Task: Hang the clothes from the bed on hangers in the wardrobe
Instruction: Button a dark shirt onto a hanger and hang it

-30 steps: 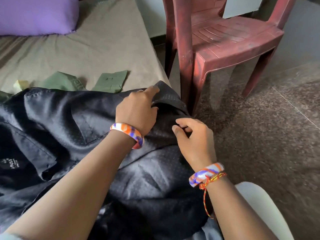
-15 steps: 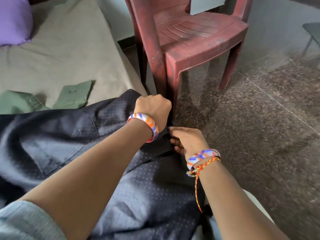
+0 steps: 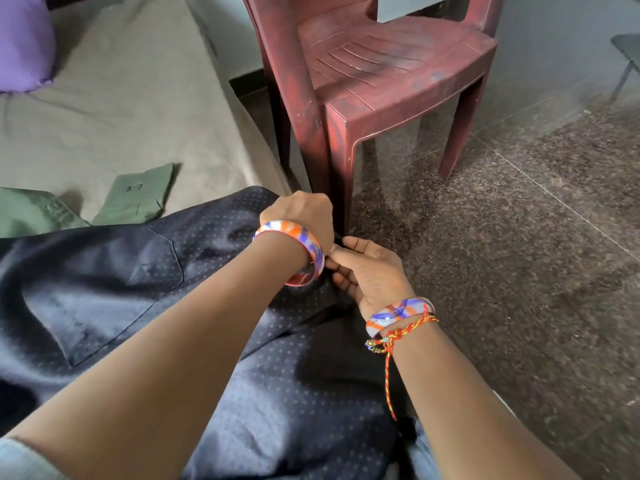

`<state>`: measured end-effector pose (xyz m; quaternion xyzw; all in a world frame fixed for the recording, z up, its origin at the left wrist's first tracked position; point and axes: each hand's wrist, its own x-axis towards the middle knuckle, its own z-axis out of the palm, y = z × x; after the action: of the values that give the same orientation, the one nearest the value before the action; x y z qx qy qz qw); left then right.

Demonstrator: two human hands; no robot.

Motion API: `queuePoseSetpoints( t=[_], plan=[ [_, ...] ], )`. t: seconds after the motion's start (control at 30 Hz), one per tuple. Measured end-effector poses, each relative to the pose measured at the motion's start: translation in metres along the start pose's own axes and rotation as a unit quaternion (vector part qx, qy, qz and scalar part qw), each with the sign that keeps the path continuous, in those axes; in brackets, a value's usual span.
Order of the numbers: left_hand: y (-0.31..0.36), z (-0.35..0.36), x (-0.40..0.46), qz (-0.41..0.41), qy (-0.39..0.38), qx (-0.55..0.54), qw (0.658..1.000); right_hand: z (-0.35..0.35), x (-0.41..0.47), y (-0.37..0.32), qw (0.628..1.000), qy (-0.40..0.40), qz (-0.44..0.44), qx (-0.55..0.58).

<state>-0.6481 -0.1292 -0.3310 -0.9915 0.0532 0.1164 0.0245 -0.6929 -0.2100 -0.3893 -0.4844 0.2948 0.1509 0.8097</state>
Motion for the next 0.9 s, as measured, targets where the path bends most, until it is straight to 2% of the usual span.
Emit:
queuePoseSetpoints(
  t=[0.17,0.27,0.43,0.53,0.67,0.8,0.9],
  plan=[
    [-0.006,0.003,-0.001,-0.025,-0.001,-0.135,0.991,-0.007,-0.003,-0.003,0.999,0.007,-0.012,0.04],
    [-0.012,0.005,-0.005,0.005,0.005,-0.183,0.983,-0.008,-0.003,-0.004,0.999,0.001,-0.009,0.046],
    [-0.028,0.0,-0.008,0.039,-0.022,-0.253,0.966,-0.005,-0.002,-0.005,0.993,-0.054,0.0,0.103],
    [-0.028,0.003,-0.011,0.018,0.02,-0.263,0.964,-0.005,-0.002,-0.005,0.993,-0.059,-0.007,0.105],
    [-0.021,0.008,-0.018,0.006,0.103,-0.217,0.971,-0.006,-0.001,-0.004,0.997,-0.036,-0.041,0.058],
    [-0.017,0.017,-0.023,0.028,0.107,-0.168,0.98,-0.007,0.001,-0.002,0.997,-0.021,-0.075,0.006],
    [-0.017,0.017,-0.029,0.049,0.139,-0.207,0.967,-0.007,0.001,-0.002,0.997,-0.026,-0.077,0.006]
  ],
)
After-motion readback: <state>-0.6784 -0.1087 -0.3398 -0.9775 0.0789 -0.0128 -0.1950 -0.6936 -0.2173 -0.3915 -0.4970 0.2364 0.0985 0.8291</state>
